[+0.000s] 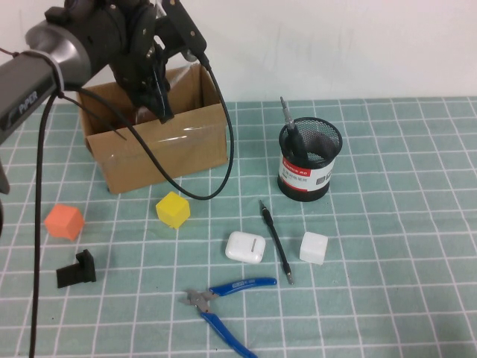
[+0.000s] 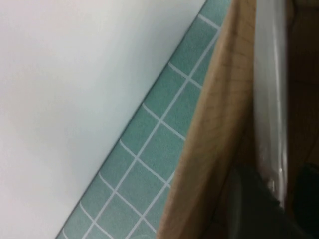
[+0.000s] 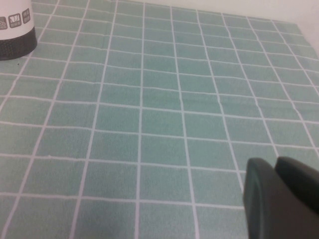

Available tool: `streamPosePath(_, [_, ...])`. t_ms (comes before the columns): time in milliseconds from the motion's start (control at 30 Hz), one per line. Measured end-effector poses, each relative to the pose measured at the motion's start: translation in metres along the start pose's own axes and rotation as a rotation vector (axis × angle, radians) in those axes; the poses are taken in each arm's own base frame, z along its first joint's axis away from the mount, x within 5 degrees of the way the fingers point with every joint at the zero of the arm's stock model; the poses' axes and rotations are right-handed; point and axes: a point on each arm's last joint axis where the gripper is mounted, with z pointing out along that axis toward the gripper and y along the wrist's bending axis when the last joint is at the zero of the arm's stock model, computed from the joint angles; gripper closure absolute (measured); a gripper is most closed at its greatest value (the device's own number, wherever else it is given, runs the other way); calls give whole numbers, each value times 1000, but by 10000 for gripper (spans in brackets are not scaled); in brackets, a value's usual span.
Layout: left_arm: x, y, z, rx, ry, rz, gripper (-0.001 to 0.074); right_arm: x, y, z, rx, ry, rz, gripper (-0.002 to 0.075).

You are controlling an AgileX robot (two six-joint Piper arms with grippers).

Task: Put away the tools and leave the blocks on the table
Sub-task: Place the Scissors into the box, then pick up the pliers from the table

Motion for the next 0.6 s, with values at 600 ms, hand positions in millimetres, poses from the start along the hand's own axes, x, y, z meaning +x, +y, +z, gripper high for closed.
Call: streamPosePath(600, [-23,-15,-87,0,-69,24,489,0,0,0,0,0,0,732])
